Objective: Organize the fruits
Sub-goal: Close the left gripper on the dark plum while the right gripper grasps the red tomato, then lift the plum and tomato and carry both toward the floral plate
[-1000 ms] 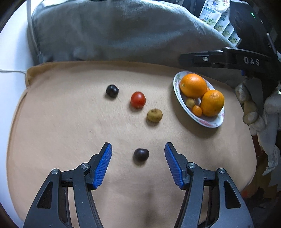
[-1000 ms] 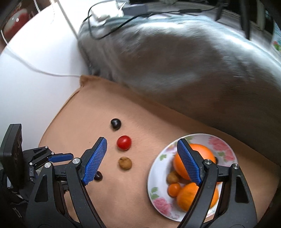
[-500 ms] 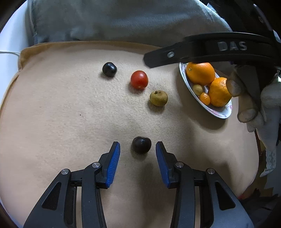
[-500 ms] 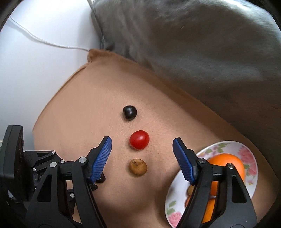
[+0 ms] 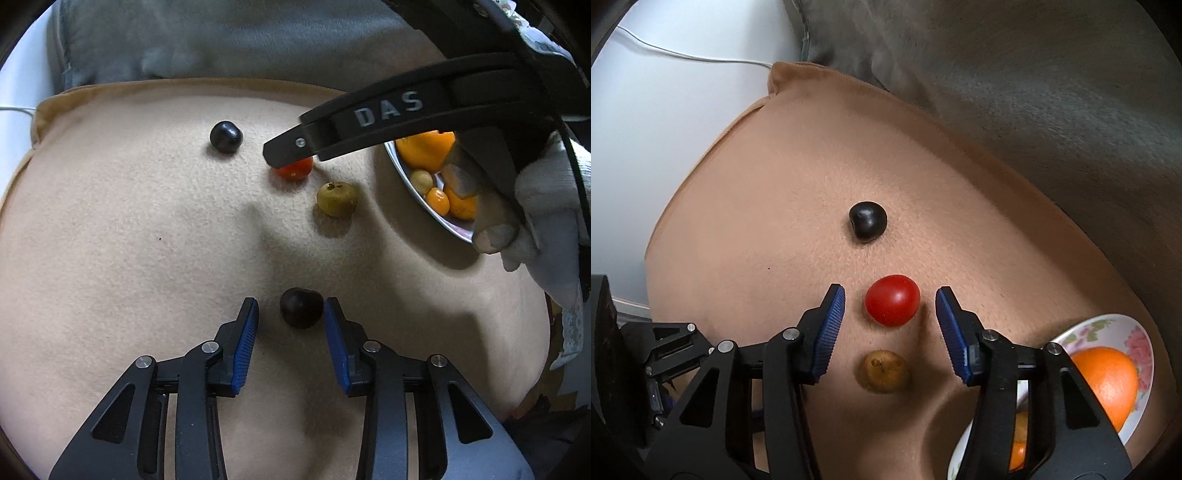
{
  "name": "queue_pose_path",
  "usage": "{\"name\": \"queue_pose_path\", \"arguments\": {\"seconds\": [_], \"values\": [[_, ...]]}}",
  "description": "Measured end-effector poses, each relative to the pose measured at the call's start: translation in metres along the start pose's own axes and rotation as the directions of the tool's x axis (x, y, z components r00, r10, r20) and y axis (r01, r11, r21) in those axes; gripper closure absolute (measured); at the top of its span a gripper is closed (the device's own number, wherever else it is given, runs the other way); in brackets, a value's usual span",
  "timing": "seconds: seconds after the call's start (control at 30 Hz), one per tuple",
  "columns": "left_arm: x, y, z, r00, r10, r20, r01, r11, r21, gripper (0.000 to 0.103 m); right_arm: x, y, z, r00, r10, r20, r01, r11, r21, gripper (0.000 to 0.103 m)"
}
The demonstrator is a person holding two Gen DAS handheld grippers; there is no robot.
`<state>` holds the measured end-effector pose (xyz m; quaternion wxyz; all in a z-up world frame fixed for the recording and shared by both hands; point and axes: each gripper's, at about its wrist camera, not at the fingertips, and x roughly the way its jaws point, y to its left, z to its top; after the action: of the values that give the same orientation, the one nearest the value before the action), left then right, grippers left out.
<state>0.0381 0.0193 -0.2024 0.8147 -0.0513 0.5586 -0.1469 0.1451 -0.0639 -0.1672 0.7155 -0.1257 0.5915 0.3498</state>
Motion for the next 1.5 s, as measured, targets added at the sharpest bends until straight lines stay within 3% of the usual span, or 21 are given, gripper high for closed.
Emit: {"name": "queue_pose_path", "arguments": {"seconds": [0.13, 0.3, 0.67, 1.13, 1.5], "values": [[0.004, -0.003, 0.000, 1.000, -0.003, 0.002, 0.003, 1.000, 0.002, 0.069, 0.011, 0.002, 0.005, 1.000, -0.002, -0.020, 0.002, 1.000, -0.003, 0.057], [0.006, -0.009, -0.002, 1.000, -0.018, 0.004, 0.018, 1.000, 0.009, 0.081, 0.024, 0.008, 0.010, 0.999, -0.012, -0.041, 0.011, 1.000, -0.012, 0.063], [0.007, -0.009, 0.002, 1.000, -0.030, 0.010, 0.030, 1.000, -0.001, 0.082, 0.025, 0.009, 0.012, 0.999, -0.004, -0.034, 0.004, 1.000, -0.005, 0.068], [-0.025, 0.017, 0.010, 0.999, -0.019, 0.046, 0.021, 0.999, -0.044, 0.082, -0.011, -0.004, -0.003, 0.999, 0.012, 0.039, -0.013, 1.000, 0.021, 0.068], [-0.044, 0.004, 0.016, 0.996, -0.029, 0.082, 0.031, 0.999, -0.022, 0.082, -0.055, -0.019, -0.019, 0.992, 0.009, 0.122, -0.018, 0.997, 0.073, 0.068]]}}
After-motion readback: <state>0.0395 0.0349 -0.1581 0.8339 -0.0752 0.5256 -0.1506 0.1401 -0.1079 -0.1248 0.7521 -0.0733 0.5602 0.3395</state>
